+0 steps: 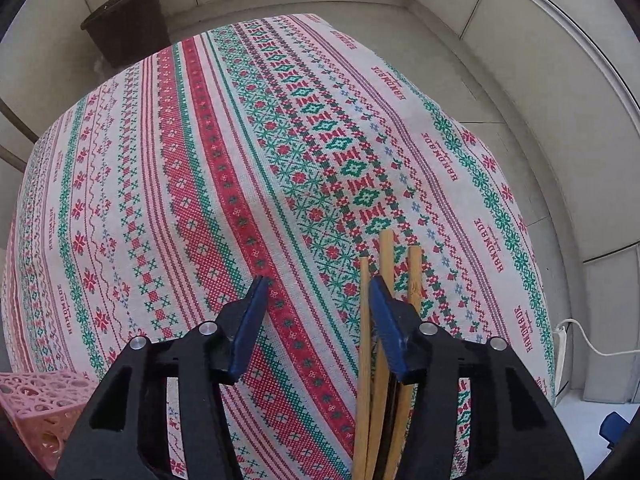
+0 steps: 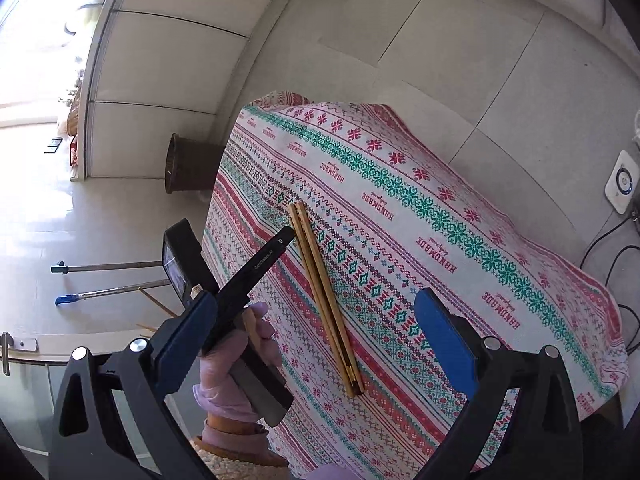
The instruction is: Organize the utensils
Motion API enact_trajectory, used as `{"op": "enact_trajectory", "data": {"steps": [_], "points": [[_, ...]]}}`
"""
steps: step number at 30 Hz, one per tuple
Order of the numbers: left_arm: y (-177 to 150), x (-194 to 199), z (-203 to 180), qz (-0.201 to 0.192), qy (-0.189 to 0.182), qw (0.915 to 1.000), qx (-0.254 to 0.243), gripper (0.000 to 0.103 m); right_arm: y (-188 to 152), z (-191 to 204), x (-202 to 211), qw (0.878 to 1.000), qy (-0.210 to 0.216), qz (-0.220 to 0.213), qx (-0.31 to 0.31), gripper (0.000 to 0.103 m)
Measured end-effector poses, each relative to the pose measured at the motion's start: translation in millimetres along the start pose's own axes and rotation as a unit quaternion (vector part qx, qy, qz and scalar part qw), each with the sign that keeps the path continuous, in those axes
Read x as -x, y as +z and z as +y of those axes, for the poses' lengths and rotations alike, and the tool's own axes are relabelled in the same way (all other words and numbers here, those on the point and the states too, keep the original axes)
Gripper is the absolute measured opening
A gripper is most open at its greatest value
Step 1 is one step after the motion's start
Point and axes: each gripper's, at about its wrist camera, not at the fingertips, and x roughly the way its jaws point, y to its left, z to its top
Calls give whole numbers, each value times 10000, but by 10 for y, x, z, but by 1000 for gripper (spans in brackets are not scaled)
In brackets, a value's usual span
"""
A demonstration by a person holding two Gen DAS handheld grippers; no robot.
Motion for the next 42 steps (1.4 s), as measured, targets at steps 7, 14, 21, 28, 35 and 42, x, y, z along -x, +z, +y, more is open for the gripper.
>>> {"op": "enact_trajectory", "data": {"steps": [7, 14, 21, 28, 35, 42], "points": [[-59, -10, -389, -79, 299, 9971, -695, 6, 12, 26, 12, 9999, -21, -105, 46, 96], [-545, 188, -178, -300, 18, 9983, -495, 4, 74, 93, -240, 9992, 205, 107, 314, 96], [-1667, 877, 161, -541, -613, 9964, -238, 4, -44, 401, -851, 9897, 143, 100, 1418, 95], [-2197, 1369, 474, -767, -1168, 9901, 134, 4, -116, 423, -1355, 9896, 481, 657, 1186, 61], [-2208, 1637, 638, -1133, -1383, 9836, 217, 4, -104, 584, -1445, 9788, -1050, 134, 1751, 44], [-2200, 1874, 638, -1360, -1619, 9774, 49, 4, -236, 587, -1534, 9567, -1831, 77, 2259, 39]]}}
